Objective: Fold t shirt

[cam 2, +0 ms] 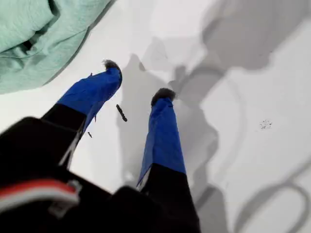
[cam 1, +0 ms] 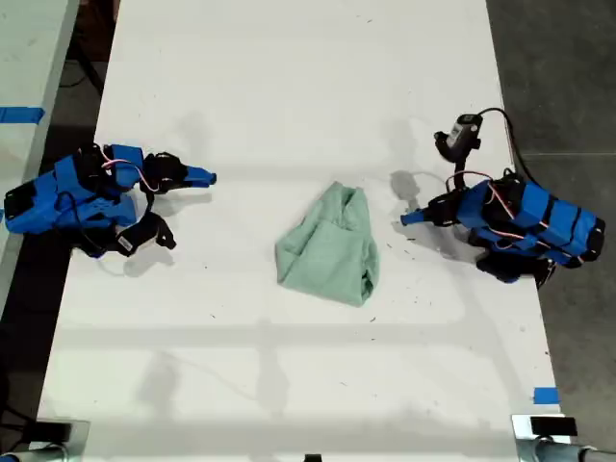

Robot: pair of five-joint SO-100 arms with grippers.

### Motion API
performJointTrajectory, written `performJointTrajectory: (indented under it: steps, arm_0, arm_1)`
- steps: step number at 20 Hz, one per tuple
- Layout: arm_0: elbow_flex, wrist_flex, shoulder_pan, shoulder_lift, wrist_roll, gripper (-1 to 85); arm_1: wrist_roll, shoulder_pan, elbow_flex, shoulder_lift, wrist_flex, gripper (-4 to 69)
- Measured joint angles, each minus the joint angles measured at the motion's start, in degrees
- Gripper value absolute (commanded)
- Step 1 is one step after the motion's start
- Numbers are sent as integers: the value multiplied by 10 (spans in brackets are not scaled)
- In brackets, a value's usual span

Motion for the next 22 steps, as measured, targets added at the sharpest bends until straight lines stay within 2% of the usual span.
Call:
performJointTrajectory:
  steps: [22]
  arm_0:
    - [0, 0, 7, 0, 0, 53]
  arm_1:
    - [-3, 0, 1, 0, 0, 109]
